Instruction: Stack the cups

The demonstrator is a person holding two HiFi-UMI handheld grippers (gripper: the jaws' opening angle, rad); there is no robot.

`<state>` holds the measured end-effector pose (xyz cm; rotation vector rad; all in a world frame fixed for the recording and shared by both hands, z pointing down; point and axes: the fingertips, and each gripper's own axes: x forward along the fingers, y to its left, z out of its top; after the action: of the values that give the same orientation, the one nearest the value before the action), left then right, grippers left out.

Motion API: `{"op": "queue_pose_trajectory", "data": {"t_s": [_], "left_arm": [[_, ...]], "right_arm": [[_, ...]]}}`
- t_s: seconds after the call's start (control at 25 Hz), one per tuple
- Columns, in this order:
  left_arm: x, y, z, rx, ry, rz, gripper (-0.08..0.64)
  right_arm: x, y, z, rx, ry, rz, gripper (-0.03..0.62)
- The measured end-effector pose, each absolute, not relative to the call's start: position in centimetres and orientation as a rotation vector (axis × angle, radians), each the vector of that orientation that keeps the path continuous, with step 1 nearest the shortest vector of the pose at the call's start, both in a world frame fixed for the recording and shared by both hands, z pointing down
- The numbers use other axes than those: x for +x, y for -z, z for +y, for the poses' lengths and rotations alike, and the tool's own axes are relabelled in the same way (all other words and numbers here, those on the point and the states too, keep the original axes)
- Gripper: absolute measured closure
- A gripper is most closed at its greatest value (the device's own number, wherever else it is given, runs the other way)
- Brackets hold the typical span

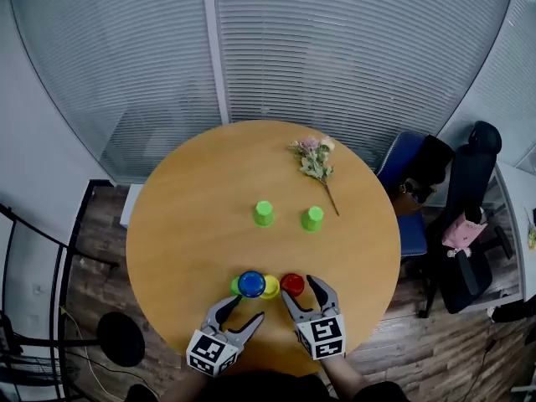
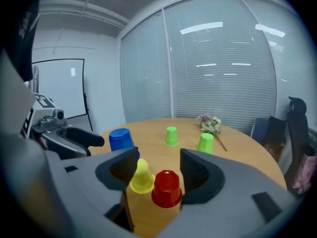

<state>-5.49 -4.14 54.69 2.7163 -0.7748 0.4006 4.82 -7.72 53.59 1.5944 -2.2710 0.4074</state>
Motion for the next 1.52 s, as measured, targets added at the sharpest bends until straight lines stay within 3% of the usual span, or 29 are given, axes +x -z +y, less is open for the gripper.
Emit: {"op": "queue_pose_trajectory", "data": {"t_s": [0.72,1.52], "left_arm": [[9.7,-53.0,-6.3,2.526,-0.207,-1.100,0.305],[10.9,-54.6,-12.8,2.423,-0.186,-1.125,0.305]], "right_arm": [[14.5,-56.1,-15.8,1.240,-0.300,-2.415,0.334],[16.7,-62.7,-26.4,1.208,-0.280,-2.305,0.340]]}}
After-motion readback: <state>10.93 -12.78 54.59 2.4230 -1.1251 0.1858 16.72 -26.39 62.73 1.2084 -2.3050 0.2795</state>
